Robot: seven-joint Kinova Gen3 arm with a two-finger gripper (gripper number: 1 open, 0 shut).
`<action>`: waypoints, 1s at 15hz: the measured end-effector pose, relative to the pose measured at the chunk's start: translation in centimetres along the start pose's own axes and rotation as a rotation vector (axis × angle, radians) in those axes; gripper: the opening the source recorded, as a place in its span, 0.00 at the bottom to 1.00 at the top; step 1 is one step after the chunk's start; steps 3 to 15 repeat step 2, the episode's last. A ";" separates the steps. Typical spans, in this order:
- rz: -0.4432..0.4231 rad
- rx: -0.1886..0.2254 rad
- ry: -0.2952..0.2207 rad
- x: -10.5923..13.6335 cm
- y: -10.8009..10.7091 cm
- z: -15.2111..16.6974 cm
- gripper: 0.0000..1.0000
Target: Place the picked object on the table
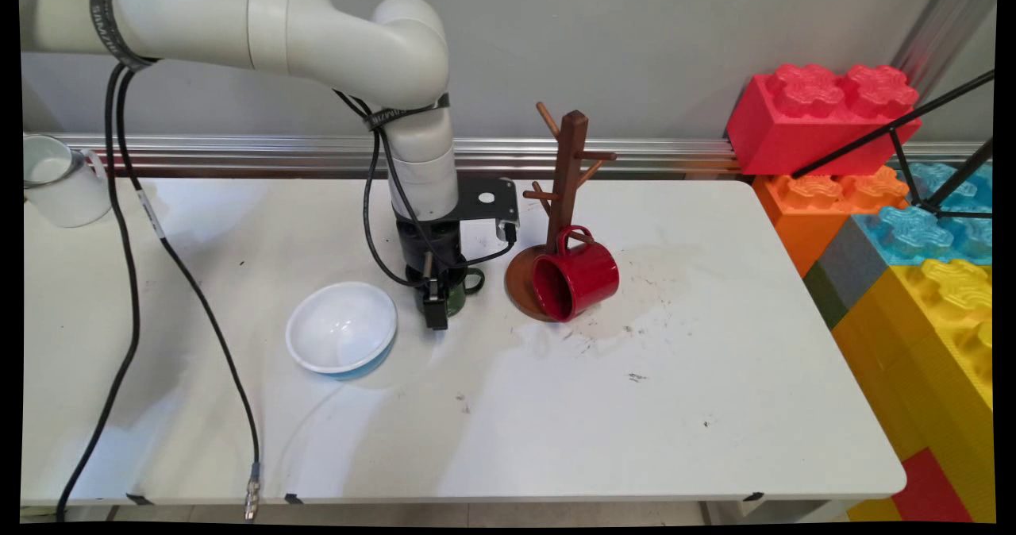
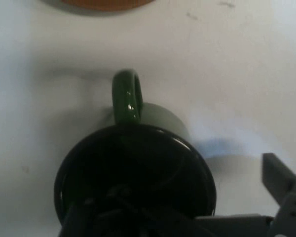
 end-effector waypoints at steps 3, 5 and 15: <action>-0.006 0.005 0.014 0.1 -0.1 -0.2 1.00; -0.006 0.005 0.014 0.1 -0.1 -0.2 1.00; -0.006 0.005 0.014 0.1 -0.1 -0.2 1.00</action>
